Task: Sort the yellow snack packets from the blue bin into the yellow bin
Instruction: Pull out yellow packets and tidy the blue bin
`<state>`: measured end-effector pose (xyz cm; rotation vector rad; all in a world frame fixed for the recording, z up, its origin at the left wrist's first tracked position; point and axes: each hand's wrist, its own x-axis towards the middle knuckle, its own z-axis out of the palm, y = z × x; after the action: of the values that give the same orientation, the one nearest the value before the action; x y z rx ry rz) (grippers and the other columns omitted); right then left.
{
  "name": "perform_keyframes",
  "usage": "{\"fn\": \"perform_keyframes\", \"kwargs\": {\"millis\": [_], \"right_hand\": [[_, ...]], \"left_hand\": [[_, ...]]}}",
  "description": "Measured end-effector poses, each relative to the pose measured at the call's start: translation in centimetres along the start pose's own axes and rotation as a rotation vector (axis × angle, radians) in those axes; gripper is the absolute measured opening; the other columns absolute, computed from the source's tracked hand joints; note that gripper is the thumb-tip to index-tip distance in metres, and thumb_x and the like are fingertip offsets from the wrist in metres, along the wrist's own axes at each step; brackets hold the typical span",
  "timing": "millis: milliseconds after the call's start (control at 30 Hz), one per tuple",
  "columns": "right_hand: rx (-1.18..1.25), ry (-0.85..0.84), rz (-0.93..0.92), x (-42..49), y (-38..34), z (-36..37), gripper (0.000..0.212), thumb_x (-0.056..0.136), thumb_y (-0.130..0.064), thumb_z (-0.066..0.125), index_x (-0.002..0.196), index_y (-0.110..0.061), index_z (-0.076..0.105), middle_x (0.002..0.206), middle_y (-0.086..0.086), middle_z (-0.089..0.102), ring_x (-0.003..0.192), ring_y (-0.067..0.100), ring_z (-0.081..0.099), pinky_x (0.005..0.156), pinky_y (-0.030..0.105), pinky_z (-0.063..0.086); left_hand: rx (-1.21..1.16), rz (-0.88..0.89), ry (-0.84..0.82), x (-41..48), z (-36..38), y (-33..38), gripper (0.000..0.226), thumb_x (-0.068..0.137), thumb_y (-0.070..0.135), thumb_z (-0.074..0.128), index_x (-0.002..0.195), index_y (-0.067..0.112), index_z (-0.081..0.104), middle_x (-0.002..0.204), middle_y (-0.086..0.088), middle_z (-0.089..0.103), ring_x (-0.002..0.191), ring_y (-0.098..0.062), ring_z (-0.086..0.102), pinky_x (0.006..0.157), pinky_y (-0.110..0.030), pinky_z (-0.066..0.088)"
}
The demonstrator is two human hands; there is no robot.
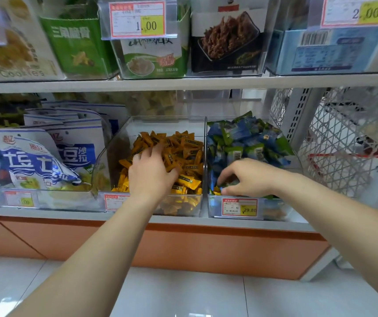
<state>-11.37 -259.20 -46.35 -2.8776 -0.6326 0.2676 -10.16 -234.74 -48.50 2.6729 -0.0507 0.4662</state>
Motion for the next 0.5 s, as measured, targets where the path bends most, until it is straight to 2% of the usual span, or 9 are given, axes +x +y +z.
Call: {"fn": "perform_keyframes", "kwargs": {"millis": [100, 200, 300, 400, 500], "right_hand": [[-0.111, 0.014, 0.009, -0.1, 0.5, -0.7, 0.027, 0.083, -0.046, 0.07, 0.109, -0.037, 0.069, 0.103, -0.015, 0.067, 0.094, 0.009, 0.062, 0.079, 0.034, 0.056], [-0.223, 0.02, 0.065, 0.3, 0.9, -1.0, 0.025, 0.079, -0.044, 0.072, 0.102, -0.033, 0.072, 0.096, -0.013, 0.07, 0.087, 0.01, 0.062, 0.073, 0.034, 0.057], [-0.157, 0.053, 0.07, 1.0, 1.0, -0.7, 0.025, 0.079, -0.038, 0.07, 0.101, -0.03, 0.073, 0.095, -0.011, 0.07, 0.083, 0.01, 0.063, 0.071, 0.031, 0.057], [-0.052, 0.199, 0.062, 1.6, 0.5, 0.1, 0.021, 0.083, -0.047, 0.066, 0.096, -0.032, 0.073, 0.09, -0.013, 0.07, 0.082, 0.009, 0.064, 0.068, 0.03, 0.055], [-0.109, 0.121, 0.083, 2.1, 0.6, 0.7, 0.031, 0.08, -0.058, 0.069, 0.101, -0.036, 0.069, 0.094, -0.013, 0.068, 0.082, 0.009, 0.06, 0.067, 0.03, 0.052]], "left_hand": [[-0.114, 0.121, 0.104, -0.2, -0.5, 1.0, 0.058, 0.085, 0.05, 0.068, 0.137, 0.028, 0.053, 0.133, -0.001, 0.059, 0.124, -0.027, 0.049, 0.1, -0.045, 0.047], [-0.261, 0.209, -0.084, -1.0, -0.2, 1.8, 0.052, 0.087, 0.054, 0.065, 0.132, 0.031, 0.057, 0.13, 0.009, 0.062, 0.121, -0.014, 0.055, 0.1, -0.042, 0.05], [-0.194, 0.253, -0.263, -1.9, 0.9, 2.3, 0.061, 0.084, 0.062, 0.064, 0.136, 0.03, 0.055, 0.131, 0.012, 0.062, 0.119, -0.01, 0.057, 0.097, -0.039, 0.052], [-0.138, 0.3, -0.275, -2.1, 1.6, 2.3, 0.053, 0.085, 0.061, 0.063, 0.13, 0.031, 0.06, 0.118, 0.016, 0.068, 0.11, -0.011, 0.059, 0.091, -0.038, 0.052], [-0.168, 0.285, -0.272, -2.1, 1.8, 2.1, 0.052, 0.085, 0.061, 0.063, 0.129, 0.033, 0.06, 0.111, 0.019, 0.069, 0.107, -0.009, 0.058, 0.09, -0.038, 0.051]]}}
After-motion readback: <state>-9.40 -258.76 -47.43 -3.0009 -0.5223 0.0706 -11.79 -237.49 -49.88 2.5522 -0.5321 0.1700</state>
